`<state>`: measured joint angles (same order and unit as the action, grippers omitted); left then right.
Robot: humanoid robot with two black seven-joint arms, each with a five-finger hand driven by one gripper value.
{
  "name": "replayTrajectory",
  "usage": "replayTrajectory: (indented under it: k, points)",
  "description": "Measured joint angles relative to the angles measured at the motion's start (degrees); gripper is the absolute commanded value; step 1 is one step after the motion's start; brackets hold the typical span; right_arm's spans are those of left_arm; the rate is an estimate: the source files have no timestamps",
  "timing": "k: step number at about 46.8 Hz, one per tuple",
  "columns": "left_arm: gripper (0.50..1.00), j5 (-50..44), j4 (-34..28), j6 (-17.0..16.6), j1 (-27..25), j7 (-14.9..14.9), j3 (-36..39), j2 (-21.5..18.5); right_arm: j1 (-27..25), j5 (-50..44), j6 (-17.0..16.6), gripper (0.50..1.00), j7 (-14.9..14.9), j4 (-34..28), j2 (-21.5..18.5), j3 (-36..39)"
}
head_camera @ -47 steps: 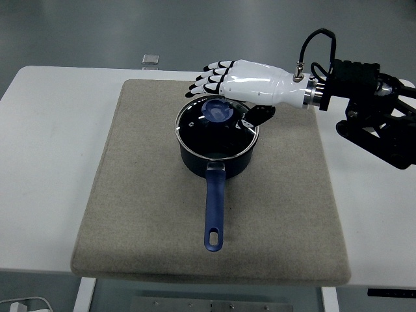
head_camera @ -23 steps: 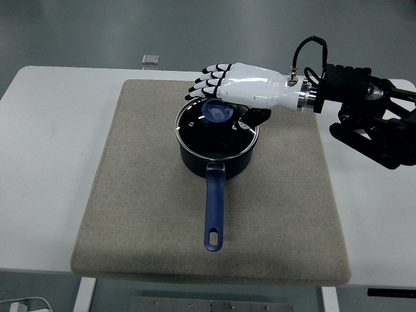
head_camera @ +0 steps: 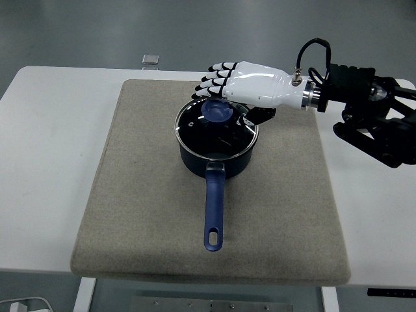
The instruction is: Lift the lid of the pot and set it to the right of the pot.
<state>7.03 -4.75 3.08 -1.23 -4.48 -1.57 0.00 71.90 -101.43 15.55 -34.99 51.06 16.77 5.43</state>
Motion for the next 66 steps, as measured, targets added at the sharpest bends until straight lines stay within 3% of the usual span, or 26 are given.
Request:
replayTrajectory:
  k: [19,60,62,66]
  points:
    - [1.000,0.0,0.0,0.0,0.0,0.0,0.0,0.0,0.1,0.2,-0.3,0.934,0.0,0.2,-0.2,-3.5]
    - [1.000,0.0,0.0,0.0,0.0,0.0,0.0,0.0,1.2,0.9,-4.4,0.926,0.0,2.7,-0.3,-3.7]
    - [1.000,0.0,0.0,0.0,0.0,0.0,0.0,0.0,1.2,0.9,-4.4,0.907,0.0,2.7,-0.3,-3.7]
    - [1.000,0.0,0.0,0.0,0.0,0.0,0.0,0.0,1.1,0.9,-4.5,0.766,0.0,2.7,-0.3,-3.7]
